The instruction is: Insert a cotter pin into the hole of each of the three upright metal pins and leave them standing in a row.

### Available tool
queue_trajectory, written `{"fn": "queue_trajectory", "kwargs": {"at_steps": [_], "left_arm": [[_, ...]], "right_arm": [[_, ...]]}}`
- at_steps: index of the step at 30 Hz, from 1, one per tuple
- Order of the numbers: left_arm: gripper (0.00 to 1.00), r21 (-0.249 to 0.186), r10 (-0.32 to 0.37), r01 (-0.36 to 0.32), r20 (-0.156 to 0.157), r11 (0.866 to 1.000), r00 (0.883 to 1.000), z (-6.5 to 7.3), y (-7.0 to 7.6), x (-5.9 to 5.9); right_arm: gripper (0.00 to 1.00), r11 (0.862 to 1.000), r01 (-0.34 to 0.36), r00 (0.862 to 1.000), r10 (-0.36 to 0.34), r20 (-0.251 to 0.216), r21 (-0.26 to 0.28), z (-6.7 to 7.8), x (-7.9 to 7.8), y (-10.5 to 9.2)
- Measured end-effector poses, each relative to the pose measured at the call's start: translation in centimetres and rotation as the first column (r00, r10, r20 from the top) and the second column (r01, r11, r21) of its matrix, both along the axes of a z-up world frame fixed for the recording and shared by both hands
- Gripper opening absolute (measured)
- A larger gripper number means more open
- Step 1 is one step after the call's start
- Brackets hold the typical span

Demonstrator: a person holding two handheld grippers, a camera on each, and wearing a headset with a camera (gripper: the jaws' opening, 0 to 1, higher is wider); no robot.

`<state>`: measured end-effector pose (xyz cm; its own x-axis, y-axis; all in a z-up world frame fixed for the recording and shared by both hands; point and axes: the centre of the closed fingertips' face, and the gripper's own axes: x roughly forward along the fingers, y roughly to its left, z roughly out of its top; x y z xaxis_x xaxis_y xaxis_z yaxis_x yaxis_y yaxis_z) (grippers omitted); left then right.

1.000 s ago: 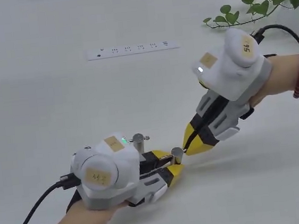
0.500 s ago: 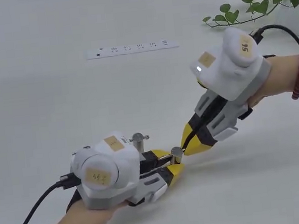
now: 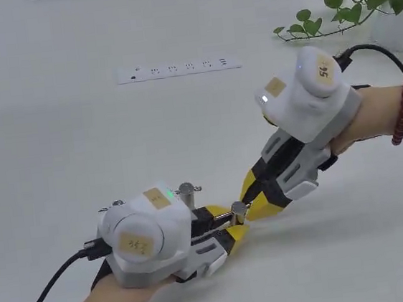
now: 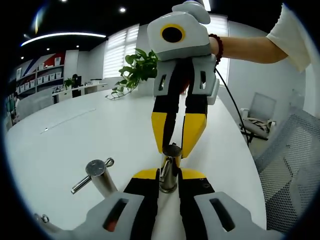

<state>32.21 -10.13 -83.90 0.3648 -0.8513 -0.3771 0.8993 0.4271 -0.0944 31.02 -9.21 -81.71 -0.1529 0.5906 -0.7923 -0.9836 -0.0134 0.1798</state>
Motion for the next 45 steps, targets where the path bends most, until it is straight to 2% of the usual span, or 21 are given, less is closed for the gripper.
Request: {"fn": "queue_trajectory", "kwargs": {"at_steps": [8, 13, 16, 21, 26, 31, 34, 41, 45], "left_arm": [[0.22, 0.003, 0.003, -0.003, 0.0, 1.0, 1.0, 0.3, 0.4, -0.2], [0.24, 0.005, 0.006, -0.006, 0.004, 1.0, 1.0, 0.6, 0.8, -0.5], [0.26, -0.009, 0.023, -0.023, -0.005, 1.0, 1.0, 1.0, 1.2, -0.5], [0.29, 0.0, 0.026, -0.026, -0.002, 1.0, 1.0, 1.2, 1.8, -0.9], [0.31, -0.013, 0.041, -0.042, -0.015, 0.999, 0.999, 1.7, 2.3, -1.2], [0.33, -0.017, 0.043, -0.043, -0.013, 0.999, 0.999, 2.3, 2.9, -1.8], [0.34, -0.022, 0.053, -0.053, -0.014, 0.998, 0.998, 2.6, 3.3, -2.0], [0.37, -0.023, 0.064, -0.064, -0.017, 0.998, 0.998, 3.2, 4.1, -2.7], [0.38, -0.034, 0.071, -0.072, -0.02, 0.997, 0.997, 3.7, 4.5, -3.0]], "right_arm": [[0.19, 0.999, 0.031, 0.999, -0.032, 0.023, 0.03, 0.0, 0.1, 0.2], [0.23, 0.996, 0.066, 0.997, -0.068, 0.036, 0.057, 0.2, 0.3, 0.3], [0.24, 0.993, 0.09, 0.995, -0.093, 0.036, 0.071, 0.3, 0.2, 0.4], [0.27, 0.988, 0.125, 0.991, -0.13, 0.043, 0.096, 0.2, 0.0, 0.7], [0.26, 0.979, 0.159, 0.985, -0.167, 0.05, 0.128, 0.2, 0.0, 1.1], [0.26, 0.976, 0.172, 0.981, -0.182, 0.061, 0.133, -0.4, -0.1, 1.2], [0.25, 0.969, 0.196, 0.976, -0.207, 0.06, 0.152, -0.6, 0.2, 1.3], [0.23, 0.962, 0.208, 0.972, -0.224, 0.071, 0.178, -0.8, 0.5, 1.6], [0.18, 0.962, 0.201, 0.972, -0.219, 0.083, 0.184, -0.9, 0.5, 1.6]]}}
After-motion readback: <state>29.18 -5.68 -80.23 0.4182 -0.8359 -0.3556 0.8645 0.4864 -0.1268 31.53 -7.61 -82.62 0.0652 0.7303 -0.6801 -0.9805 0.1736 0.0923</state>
